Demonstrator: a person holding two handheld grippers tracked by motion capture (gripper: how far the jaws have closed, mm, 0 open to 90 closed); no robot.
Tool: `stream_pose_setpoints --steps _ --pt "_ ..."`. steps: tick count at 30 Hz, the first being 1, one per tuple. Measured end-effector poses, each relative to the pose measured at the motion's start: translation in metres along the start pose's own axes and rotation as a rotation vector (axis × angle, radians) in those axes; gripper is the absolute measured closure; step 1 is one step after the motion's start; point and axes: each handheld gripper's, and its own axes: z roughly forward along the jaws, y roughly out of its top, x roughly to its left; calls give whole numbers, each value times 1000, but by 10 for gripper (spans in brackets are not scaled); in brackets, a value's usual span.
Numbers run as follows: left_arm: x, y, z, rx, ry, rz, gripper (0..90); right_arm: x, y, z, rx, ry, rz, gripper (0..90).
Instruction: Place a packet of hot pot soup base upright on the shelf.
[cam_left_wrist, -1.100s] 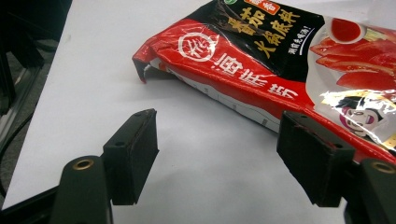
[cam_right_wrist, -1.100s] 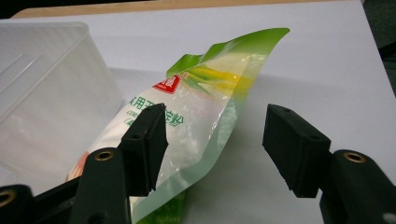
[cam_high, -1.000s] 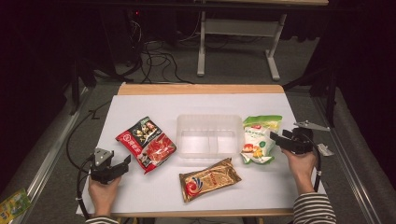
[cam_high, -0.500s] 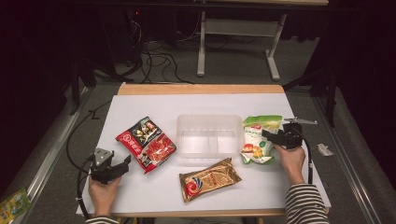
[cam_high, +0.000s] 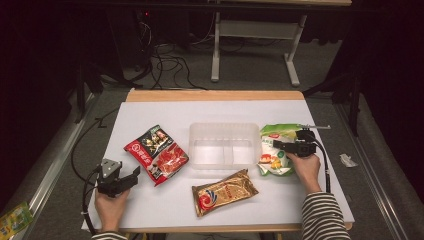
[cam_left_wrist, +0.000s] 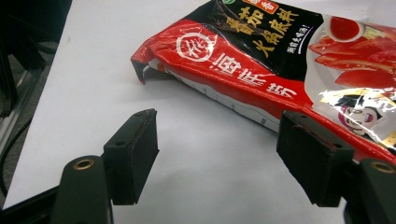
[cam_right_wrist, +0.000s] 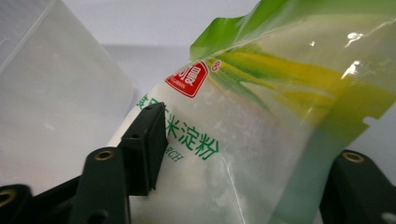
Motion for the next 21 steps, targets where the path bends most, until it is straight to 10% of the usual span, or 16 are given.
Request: stream_pose_setpoints --steps 11,21 --pt "0 0 0 6 -2 5 297 4 0 -5 21 45 -86 740" --pt "0 0 0 5 1 2 297 13 -1 -21 -28 67 -147 859"
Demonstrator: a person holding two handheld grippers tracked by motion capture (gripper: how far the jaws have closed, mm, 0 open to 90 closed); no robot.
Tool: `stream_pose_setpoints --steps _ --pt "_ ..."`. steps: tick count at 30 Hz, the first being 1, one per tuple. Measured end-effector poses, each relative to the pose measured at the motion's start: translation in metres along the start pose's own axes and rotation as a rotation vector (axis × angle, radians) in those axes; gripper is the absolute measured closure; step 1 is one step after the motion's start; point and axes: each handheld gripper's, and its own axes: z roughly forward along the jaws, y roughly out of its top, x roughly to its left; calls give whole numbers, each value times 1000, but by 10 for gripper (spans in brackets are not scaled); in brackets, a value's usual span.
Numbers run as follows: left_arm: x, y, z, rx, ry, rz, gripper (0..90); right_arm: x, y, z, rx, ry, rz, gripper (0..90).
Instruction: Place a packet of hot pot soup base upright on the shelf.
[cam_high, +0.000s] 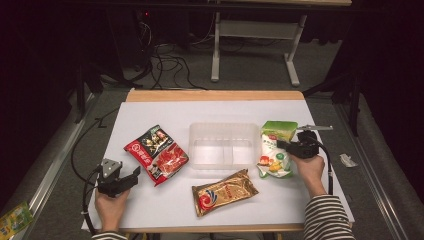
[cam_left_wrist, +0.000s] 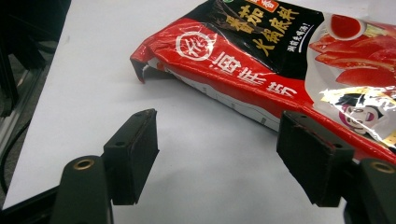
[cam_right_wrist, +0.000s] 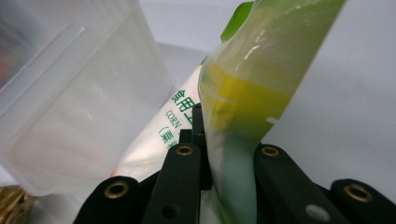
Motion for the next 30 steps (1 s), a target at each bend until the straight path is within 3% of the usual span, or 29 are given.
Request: stream_pose_setpoints --steps 9,30 --pt "0 0 0 -1 -2 0 297 12 3 -20 -46 4 -53 876" --pt "0 0 0 0 -5 5 295 27 -4 -62 -120 -12 -99 880"
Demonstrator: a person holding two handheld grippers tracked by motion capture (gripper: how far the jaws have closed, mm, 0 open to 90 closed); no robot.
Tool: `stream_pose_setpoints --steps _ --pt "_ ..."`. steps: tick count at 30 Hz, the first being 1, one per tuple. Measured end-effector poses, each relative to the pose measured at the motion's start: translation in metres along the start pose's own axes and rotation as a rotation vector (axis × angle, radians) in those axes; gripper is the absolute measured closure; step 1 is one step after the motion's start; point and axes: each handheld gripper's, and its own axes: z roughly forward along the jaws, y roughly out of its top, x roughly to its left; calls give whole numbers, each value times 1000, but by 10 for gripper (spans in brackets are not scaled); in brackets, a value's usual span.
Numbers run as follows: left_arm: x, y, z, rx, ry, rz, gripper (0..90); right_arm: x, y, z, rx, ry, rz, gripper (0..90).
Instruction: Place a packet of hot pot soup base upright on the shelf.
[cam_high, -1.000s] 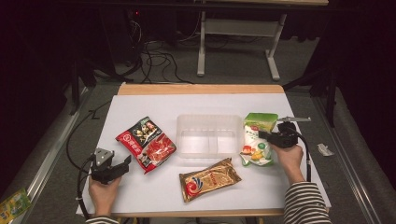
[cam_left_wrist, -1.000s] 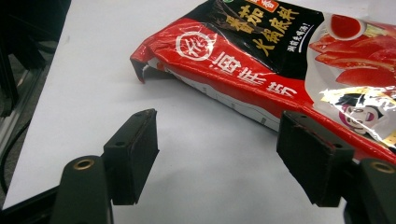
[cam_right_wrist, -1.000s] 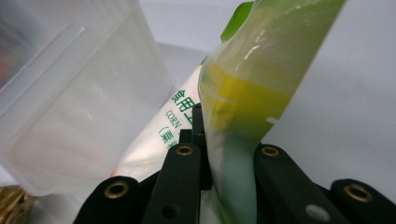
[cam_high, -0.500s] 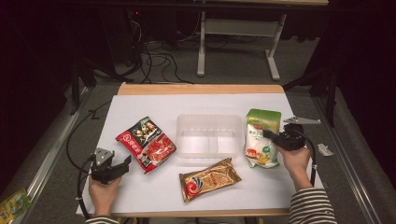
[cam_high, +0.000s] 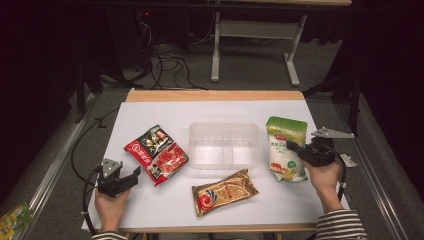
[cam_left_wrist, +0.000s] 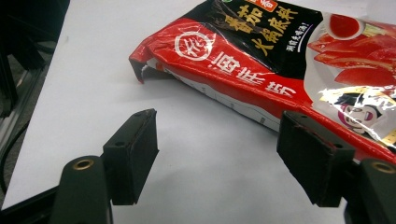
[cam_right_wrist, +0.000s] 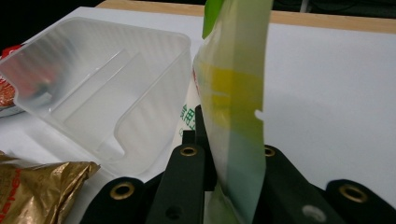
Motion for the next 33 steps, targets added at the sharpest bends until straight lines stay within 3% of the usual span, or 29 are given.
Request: stream_pose_setpoints --steps 16,33 --pt "0 0 0 -2 0 1 294 25 9 -24 -66 57 -50 882" --pt "0 0 0 -3 -1 1 295 48 19 -29 -111 90 -88 884"
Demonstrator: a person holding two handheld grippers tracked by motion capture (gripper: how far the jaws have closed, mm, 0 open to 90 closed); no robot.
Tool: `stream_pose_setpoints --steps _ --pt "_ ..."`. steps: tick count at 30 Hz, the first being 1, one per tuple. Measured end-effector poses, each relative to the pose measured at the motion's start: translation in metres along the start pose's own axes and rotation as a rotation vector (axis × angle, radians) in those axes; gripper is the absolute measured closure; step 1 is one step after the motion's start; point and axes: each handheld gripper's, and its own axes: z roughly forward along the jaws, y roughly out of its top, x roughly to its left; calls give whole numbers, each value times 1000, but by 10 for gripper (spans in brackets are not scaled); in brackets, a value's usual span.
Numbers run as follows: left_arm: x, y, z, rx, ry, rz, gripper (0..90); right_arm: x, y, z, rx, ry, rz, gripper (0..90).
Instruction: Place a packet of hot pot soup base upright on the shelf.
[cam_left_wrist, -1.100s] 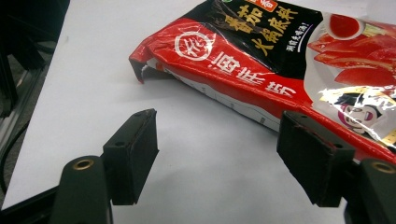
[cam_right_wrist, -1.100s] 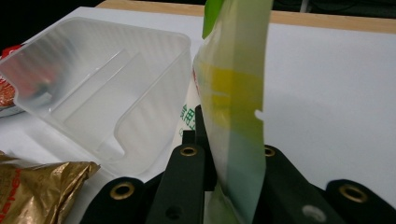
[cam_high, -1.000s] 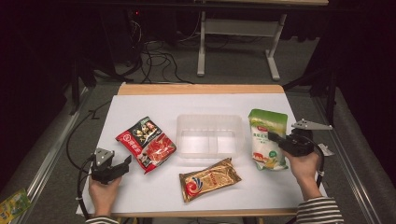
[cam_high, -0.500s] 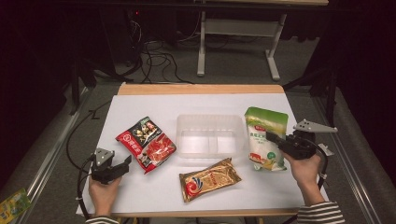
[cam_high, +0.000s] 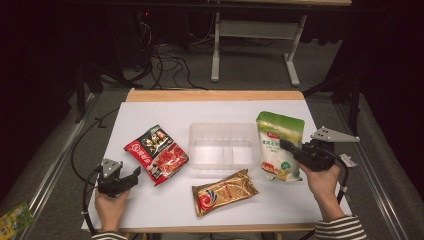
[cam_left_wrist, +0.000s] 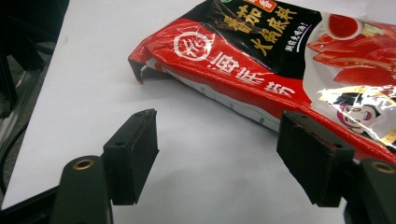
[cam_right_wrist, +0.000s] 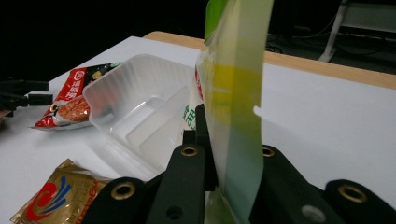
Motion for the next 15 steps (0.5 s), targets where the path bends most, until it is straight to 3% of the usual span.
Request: stream_pose_setpoints --steps 15 --pt "0 0 0 -1 0 -2 294 18 17 12 -26 37 -27 885"
